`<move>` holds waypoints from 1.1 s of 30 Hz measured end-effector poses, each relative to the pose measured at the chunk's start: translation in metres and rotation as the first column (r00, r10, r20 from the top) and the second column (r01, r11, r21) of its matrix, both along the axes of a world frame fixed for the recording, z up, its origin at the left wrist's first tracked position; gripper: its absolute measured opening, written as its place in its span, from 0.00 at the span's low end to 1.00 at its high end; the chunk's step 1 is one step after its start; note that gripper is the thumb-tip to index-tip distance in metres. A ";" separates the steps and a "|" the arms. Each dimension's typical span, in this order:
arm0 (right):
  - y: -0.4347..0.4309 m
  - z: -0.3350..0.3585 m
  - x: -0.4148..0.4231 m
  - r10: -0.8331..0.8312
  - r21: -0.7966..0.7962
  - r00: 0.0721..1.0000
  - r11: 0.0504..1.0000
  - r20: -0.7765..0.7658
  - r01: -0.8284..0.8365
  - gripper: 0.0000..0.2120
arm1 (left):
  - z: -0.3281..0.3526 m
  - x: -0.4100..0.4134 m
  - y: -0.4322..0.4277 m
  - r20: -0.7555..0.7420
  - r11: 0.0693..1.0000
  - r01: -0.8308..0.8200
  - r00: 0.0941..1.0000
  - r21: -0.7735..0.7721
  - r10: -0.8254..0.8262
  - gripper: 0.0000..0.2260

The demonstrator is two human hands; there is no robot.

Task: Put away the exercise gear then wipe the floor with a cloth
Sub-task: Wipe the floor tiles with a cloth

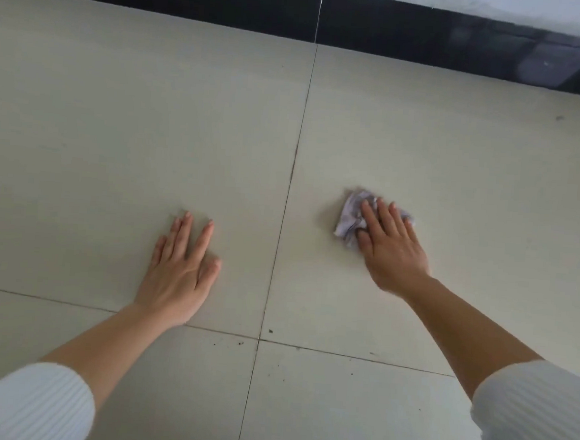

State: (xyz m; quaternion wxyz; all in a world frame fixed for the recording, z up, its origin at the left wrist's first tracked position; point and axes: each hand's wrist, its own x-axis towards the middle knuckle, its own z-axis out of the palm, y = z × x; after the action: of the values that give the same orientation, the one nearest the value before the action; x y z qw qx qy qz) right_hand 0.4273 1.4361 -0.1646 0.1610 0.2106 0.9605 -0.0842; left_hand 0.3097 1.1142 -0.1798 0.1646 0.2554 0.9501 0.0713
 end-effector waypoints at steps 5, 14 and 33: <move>-0.023 -0.007 -0.036 -0.280 -0.061 0.954 0.960 -0.107 0.275 0.26 | -0.006 -0.027 0.025 -0.107 0.999 -0.012 0.994 0.041 0.017 0.33; 0.028 -0.020 -0.025 0.520 0.138 0.845 0.852 -0.123 -0.504 0.26 | -0.005 -0.068 0.030 -0.202 0.990 0.112 0.975 0.083 -0.094 0.29; -0.064 -0.012 -0.191 0.460 -0.066 0.869 0.876 -0.185 -0.478 0.25 | -0.003 -0.072 0.030 -0.145 0.986 0.133 0.982 0.102 -0.117 0.27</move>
State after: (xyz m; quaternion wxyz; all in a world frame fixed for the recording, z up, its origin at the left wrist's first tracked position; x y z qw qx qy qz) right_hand 0.2364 1.3721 -0.1763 0.1084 -0.0456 0.9867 -0.1120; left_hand 0.2375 1.1439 -0.1828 0.0878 0.3276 0.9358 0.0956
